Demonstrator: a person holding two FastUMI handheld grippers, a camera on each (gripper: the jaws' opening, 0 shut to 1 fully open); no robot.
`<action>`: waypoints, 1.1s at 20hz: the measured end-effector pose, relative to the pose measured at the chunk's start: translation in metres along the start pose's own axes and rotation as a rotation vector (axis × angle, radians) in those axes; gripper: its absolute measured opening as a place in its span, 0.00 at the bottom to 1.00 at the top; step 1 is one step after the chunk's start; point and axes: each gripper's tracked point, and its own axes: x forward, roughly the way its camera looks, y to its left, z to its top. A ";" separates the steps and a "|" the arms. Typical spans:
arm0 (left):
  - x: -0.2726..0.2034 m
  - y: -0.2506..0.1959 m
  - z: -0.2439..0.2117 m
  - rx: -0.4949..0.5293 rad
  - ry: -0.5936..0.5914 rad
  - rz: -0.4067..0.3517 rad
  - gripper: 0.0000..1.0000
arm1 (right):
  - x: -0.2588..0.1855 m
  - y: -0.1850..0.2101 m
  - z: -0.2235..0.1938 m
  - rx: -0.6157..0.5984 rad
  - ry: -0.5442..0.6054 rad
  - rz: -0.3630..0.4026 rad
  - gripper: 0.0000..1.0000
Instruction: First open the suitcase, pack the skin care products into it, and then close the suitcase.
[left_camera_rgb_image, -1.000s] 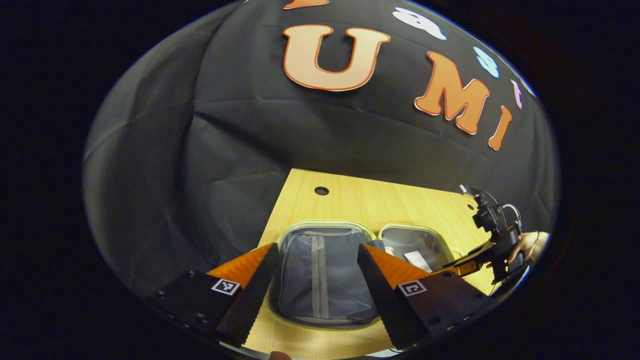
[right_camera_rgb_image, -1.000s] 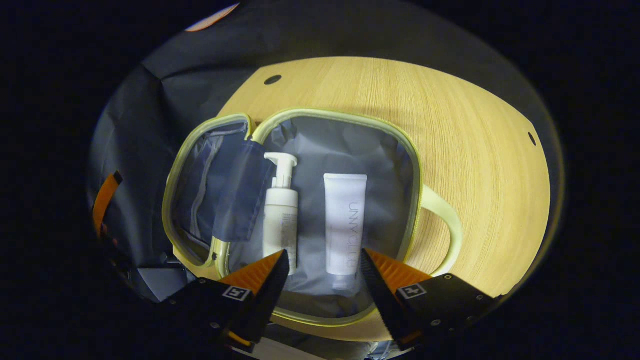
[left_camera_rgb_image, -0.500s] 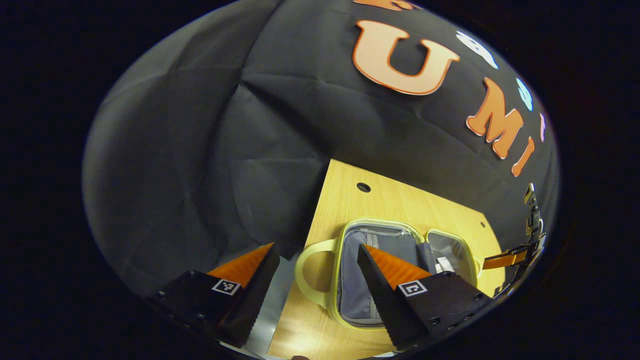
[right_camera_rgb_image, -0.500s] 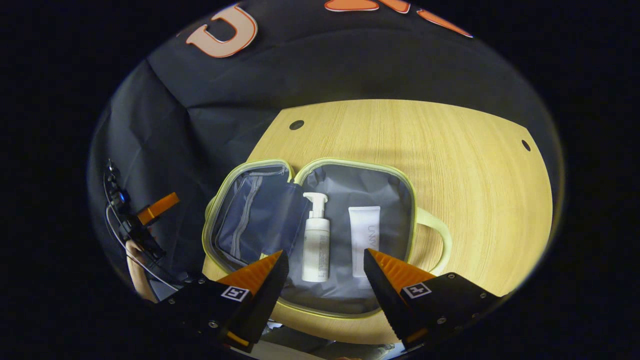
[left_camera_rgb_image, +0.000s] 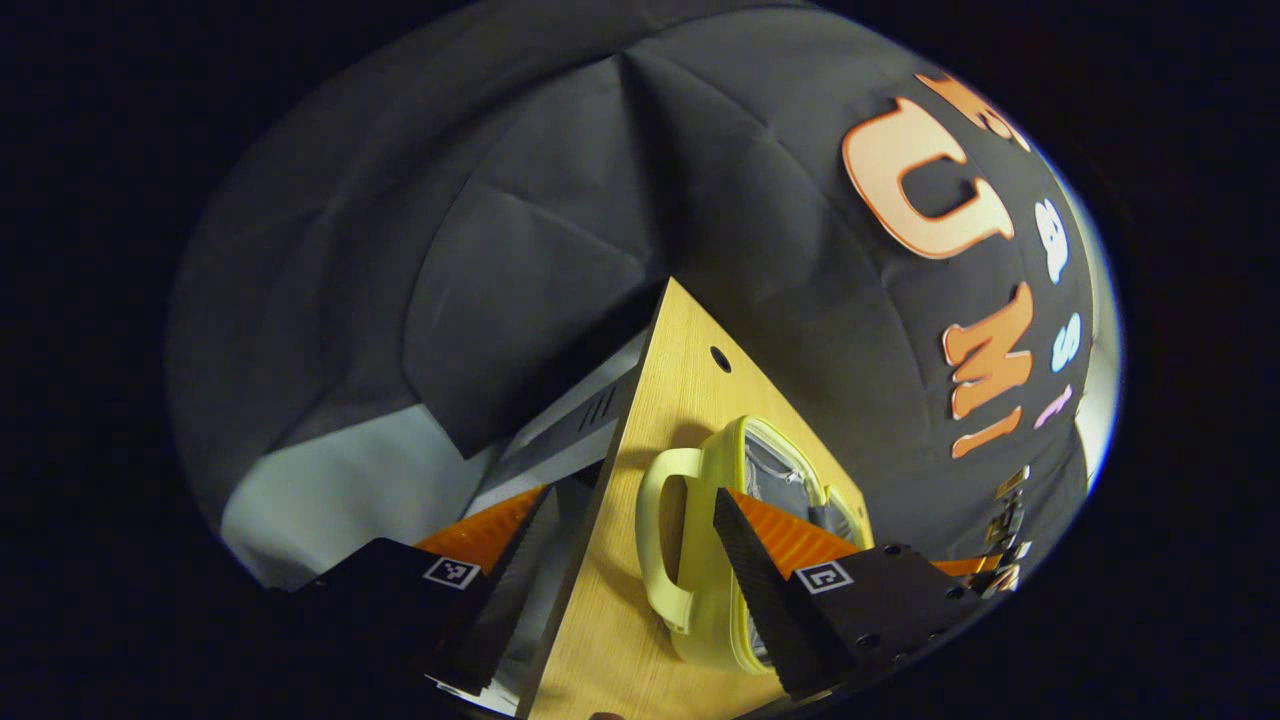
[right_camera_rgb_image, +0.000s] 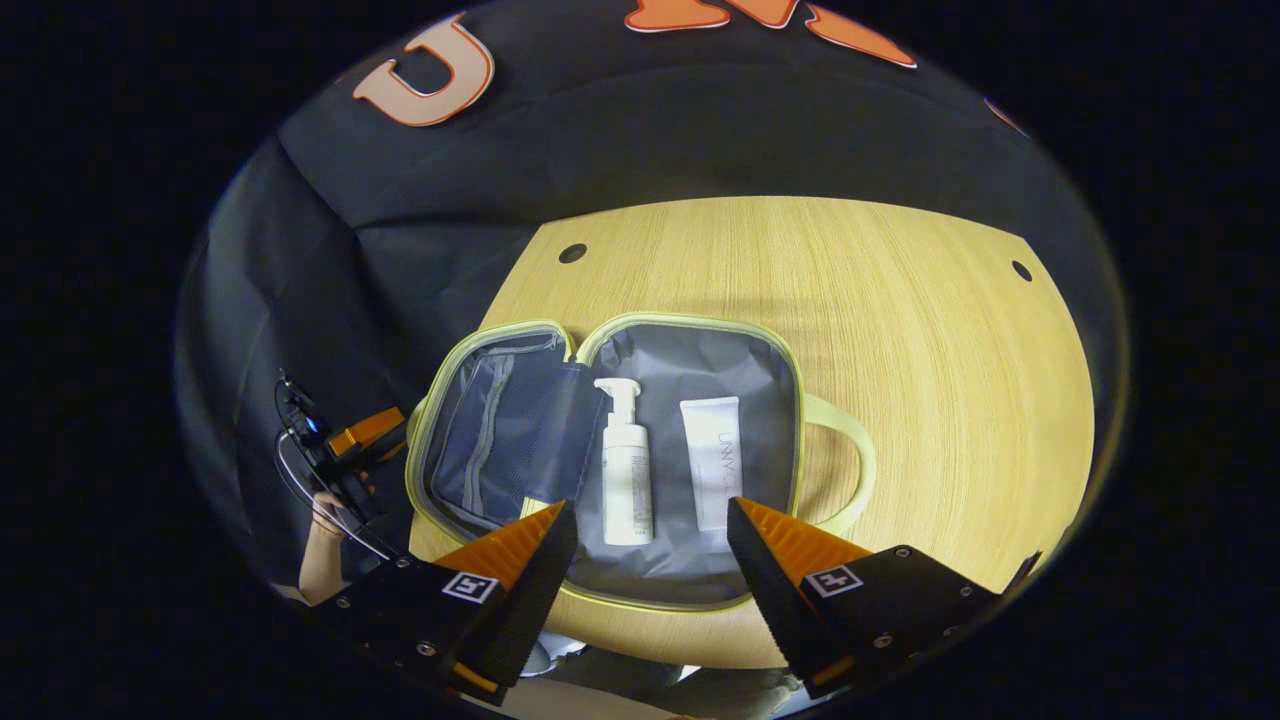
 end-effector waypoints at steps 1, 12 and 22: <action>0.003 0.000 -0.001 -0.031 -0.002 -0.026 0.99 | -0.001 -0.002 -0.002 0.009 0.002 -0.007 0.96; 0.037 0.010 -0.017 -0.081 0.021 -0.054 0.90 | -0.012 -0.015 -0.011 0.100 0.016 -0.013 0.96; 0.027 -0.003 -0.010 -0.029 0.019 -0.008 0.18 | -0.019 -0.025 -0.017 0.135 0.002 0.015 0.96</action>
